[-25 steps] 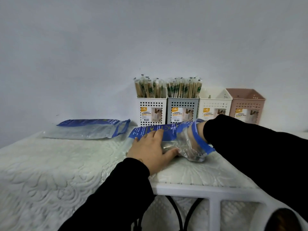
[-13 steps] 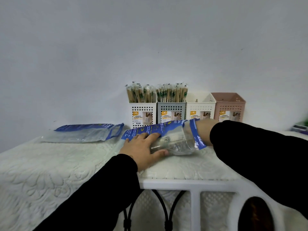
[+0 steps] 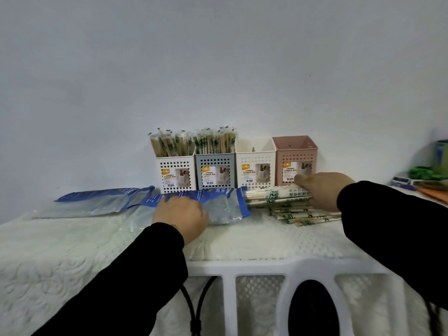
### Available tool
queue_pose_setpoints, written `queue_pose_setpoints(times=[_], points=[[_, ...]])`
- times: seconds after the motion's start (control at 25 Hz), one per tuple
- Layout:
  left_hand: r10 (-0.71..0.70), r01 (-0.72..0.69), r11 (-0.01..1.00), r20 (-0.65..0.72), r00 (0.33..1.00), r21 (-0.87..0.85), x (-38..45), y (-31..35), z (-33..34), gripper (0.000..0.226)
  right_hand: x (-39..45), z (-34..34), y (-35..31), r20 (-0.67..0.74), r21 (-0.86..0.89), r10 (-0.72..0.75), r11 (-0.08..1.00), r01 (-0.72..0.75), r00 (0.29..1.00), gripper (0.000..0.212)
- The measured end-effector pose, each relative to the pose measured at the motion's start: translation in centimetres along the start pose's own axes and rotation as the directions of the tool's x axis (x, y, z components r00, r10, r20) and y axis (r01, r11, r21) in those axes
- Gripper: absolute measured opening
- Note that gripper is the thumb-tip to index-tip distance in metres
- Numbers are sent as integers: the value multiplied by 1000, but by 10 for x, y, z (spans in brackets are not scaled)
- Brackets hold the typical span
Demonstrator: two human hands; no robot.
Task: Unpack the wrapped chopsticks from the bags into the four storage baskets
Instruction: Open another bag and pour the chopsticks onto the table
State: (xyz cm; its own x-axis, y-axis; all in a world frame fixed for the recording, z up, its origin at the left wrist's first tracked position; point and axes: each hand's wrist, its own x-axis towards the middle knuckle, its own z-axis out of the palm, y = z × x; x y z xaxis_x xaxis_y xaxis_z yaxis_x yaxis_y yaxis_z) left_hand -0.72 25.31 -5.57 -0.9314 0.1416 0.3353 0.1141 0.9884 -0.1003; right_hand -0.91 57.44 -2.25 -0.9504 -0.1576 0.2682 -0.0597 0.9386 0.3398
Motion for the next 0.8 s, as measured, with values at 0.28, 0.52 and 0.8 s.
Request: queue_pose_setpoints(times=[0.28,0.52,0.8], points=[[-157,155,987,-42,987,-30,13,84,-18,77,2,30,69,-22,158,78,985,-73,997,50],[79,-112,929,-109,991,-352,50,175,-21,49,22,56,76,-142,134,193,976,-174,971,52],[144,-87,946,165,976,-312,86,211,14,66,26,75,98,-20,636,260,748,-188,965,70]])
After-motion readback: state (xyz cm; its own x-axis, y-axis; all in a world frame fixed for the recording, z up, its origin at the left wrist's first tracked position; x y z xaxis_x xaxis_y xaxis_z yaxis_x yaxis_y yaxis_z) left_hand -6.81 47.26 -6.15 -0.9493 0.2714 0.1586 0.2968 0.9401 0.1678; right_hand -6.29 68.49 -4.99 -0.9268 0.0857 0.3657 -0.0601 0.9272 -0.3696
